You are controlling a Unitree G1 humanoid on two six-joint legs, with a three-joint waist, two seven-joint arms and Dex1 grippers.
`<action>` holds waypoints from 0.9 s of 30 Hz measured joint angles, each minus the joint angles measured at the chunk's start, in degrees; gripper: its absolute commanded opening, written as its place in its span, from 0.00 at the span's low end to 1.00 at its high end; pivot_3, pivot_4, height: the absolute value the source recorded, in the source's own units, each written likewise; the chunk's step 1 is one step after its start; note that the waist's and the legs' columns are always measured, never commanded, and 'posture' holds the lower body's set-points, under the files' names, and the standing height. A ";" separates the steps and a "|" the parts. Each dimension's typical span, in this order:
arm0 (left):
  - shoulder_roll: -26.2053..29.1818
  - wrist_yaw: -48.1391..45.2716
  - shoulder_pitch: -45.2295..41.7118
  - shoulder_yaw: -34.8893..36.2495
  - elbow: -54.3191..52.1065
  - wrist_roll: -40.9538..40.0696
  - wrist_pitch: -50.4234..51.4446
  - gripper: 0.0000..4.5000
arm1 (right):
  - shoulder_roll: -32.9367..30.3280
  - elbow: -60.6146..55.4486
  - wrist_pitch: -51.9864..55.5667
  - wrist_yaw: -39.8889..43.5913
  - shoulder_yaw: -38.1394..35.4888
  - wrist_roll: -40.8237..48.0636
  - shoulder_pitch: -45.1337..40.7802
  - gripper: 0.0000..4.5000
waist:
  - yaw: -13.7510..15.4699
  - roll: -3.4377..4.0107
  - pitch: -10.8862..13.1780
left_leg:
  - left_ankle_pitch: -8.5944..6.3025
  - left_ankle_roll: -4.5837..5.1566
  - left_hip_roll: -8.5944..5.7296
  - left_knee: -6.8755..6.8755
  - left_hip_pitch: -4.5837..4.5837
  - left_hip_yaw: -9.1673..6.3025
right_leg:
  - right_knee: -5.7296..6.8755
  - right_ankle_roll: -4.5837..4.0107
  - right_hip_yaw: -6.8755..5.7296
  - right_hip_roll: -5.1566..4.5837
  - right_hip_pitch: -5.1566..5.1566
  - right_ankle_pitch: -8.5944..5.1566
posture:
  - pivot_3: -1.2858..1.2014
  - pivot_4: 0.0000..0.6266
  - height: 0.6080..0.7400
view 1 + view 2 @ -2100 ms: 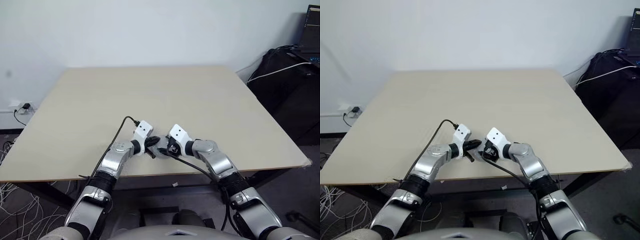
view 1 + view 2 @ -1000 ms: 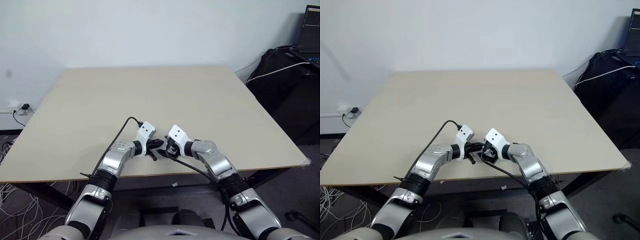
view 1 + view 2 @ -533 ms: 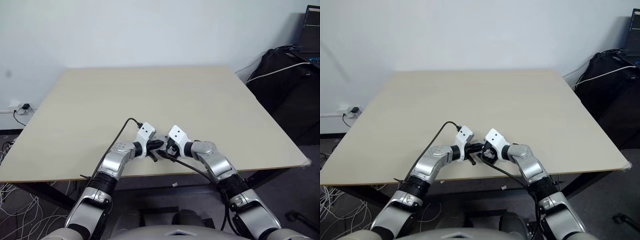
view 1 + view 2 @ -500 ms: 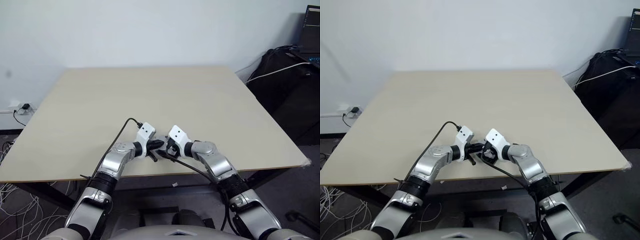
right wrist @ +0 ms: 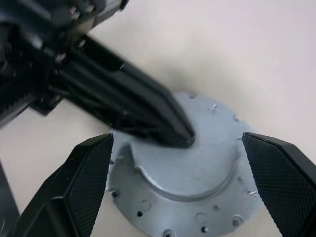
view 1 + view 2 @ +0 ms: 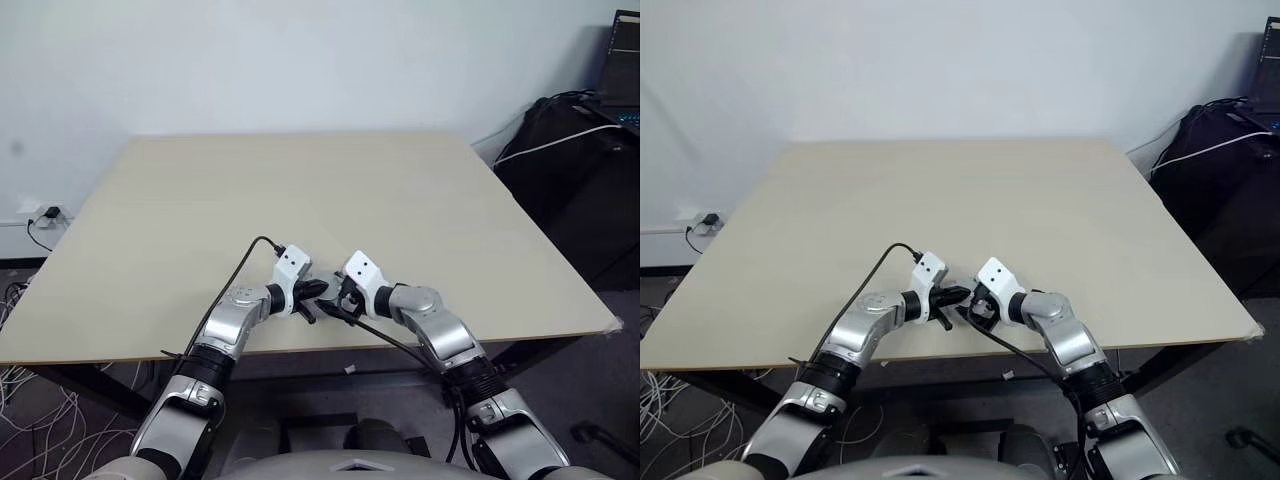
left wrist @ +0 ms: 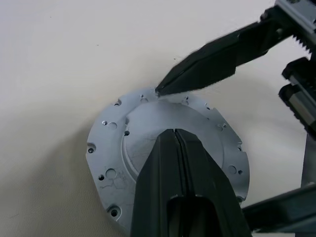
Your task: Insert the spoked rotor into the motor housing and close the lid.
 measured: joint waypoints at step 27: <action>-0.38 -1.06 0.10 -0.06 -0.22 0.03 -0.91 0.00 | 2.04 -26.13 32.16 -10.33 -20.84 17.90 11.85 1.00 | 1.43 -0.51 0.34 | -0.09 -0.15 0.05 -0.01 -0.15 -0.11 | -0.06 -0.01 0.04 -0.05 -0.09 0.00 | 0.52 0.00 1.00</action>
